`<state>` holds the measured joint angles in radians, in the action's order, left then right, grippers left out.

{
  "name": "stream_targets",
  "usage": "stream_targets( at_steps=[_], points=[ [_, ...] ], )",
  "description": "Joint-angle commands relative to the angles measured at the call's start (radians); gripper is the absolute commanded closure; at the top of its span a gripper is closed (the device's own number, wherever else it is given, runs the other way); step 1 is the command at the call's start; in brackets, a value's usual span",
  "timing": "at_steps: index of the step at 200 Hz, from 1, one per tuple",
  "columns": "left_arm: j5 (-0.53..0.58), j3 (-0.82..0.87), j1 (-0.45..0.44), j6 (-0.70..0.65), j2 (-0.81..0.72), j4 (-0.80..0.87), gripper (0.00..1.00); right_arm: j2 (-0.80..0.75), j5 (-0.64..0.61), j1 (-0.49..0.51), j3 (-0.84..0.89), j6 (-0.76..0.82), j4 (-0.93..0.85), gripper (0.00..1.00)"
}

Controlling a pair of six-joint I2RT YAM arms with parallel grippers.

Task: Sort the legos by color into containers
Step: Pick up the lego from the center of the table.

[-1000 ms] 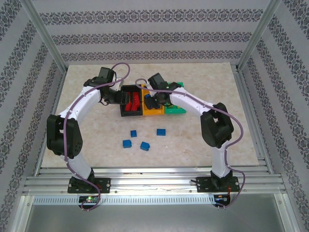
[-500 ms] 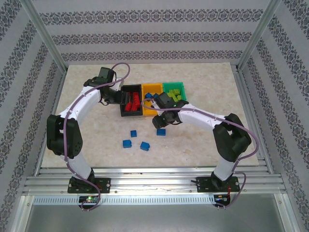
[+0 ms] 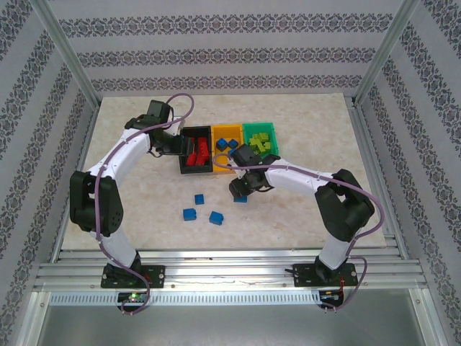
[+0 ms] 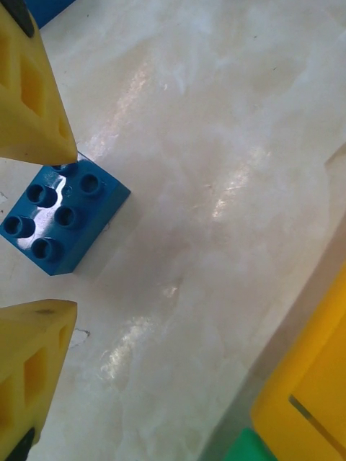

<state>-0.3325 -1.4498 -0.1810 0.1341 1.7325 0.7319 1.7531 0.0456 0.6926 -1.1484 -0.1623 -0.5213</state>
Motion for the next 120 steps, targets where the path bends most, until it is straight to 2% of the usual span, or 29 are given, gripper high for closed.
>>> stream_targets(
  at_steps=[1, 30, 35, 47, 79, 120],
  points=[
    [0.001, -0.006, 0.008, -0.017, 0.000, 0.006, 0.38, 0.001, -0.006, 0.020, 0.030, -0.023, 0.004, 0.43],
    [-0.001, -0.011, 0.008, -0.017, 0.004, 0.012, 0.38, 0.016, -0.019, 0.024, 0.037, -0.037, -0.004, 0.36],
    [-0.002, -0.010, 0.008, -0.017, 0.004, 0.009, 0.38, 0.014, -0.019, 0.026, 0.038, -0.040, -0.004, 0.28],
    [-0.003, -0.010, 0.008, -0.016, 0.004, 0.006, 0.38, 0.009, -0.014, 0.036, 0.051, -0.048, 0.015, 0.22],
    [0.001, -0.010, 0.008, -0.017, 0.006, 0.010, 0.38, 0.038, -0.002, 0.057, 0.041, -0.060, 0.019, 0.21],
    [0.000, -0.009, 0.009, -0.019, 0.003, 0.012, 0.38, 0.100, -0.053, 0.074, 0.020, -0.056, 0.012, 0.22]
  ],
)
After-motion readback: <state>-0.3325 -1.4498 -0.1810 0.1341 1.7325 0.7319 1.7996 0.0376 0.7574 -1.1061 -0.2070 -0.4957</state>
